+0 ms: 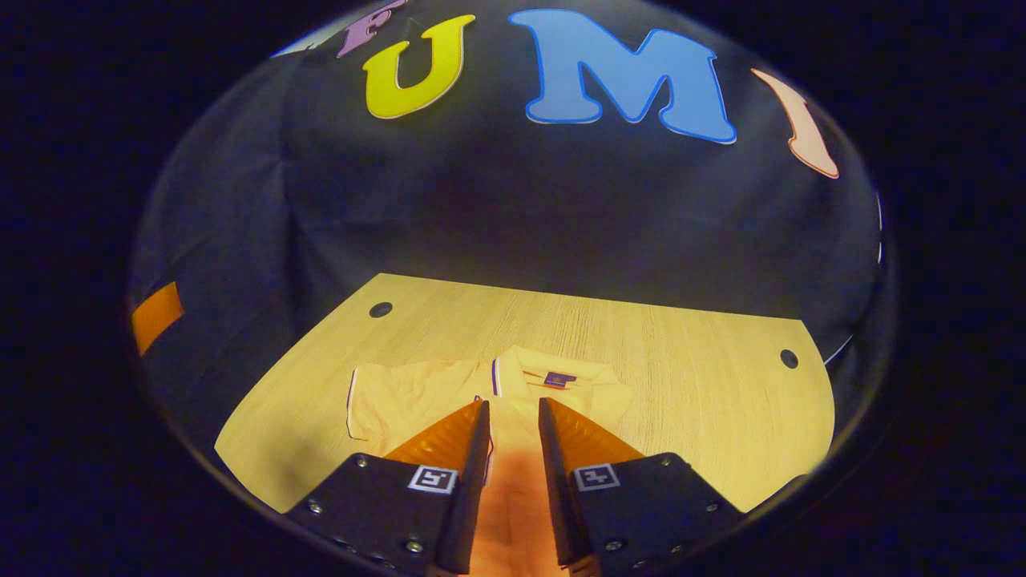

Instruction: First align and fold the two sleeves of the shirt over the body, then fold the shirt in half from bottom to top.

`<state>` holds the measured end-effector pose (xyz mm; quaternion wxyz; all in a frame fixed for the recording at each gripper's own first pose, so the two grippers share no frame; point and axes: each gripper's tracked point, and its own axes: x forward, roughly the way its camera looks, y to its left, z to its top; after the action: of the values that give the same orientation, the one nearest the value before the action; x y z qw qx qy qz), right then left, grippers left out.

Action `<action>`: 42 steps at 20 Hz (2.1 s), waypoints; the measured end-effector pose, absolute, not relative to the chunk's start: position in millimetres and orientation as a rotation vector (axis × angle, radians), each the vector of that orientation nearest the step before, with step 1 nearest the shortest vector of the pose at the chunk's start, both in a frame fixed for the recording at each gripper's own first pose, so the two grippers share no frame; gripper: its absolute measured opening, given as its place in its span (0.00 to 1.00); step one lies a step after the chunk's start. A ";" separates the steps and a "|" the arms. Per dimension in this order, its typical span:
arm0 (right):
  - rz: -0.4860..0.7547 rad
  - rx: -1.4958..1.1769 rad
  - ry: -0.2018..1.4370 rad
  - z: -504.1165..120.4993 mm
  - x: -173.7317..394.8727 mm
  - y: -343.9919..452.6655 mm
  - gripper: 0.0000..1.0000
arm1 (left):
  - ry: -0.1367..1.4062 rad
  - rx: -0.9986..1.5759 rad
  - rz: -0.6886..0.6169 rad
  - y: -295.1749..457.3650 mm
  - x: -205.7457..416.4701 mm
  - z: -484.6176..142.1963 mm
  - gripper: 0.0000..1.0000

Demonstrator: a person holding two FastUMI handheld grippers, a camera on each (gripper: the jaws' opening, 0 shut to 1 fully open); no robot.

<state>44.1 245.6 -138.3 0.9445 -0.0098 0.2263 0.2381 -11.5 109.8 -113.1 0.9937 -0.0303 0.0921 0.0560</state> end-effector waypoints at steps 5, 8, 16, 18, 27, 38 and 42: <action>0.406 0.000 0.392 -106.6 11.8 210.3 0.39 | 0.256 -0.050 0.044 113.3 23.4 -163.9 0.95; 0.363 0.025 0.392 -102.6 -15.3 191.8 0.39 | 0.295 -0.038 0.010 115.2 42.6 -190.4 0.95; 0.198 0.172 0.535 -130.8 -106.4 138.6 0.39 | 0.419 -0.033 -0.034 114.3 91.5 -267.1 0.95; 0.161 0.190 0.550 -131.6 -121.5 127.2 0.39 | 0.450 -0.044 -0.025 114.2 100.3 -287.1 0.95; 0.038 0.199 0.571 -131.2 -139.7 83.6 0.39 | 0.583 -0.141 0.110 119.6 109.7 -366.3 0.96; 0.023 0.203 0.599 -137.8 -137.7 76.8 0.39 | 0.660 -0.110 0.203 134.2 108.0 -405.6 0.87; 0.024 0.208 0.612 -140.4 -136.5 76.5 0.39 | 0.660 -0.081 0.225 137.7 109.9 -408.3 0.48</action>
<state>-136.5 76.5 -140.4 0.9481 0.1021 0.3008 0.0119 109.9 137.7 -408.3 0.9390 -0.0398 0.3234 0.1101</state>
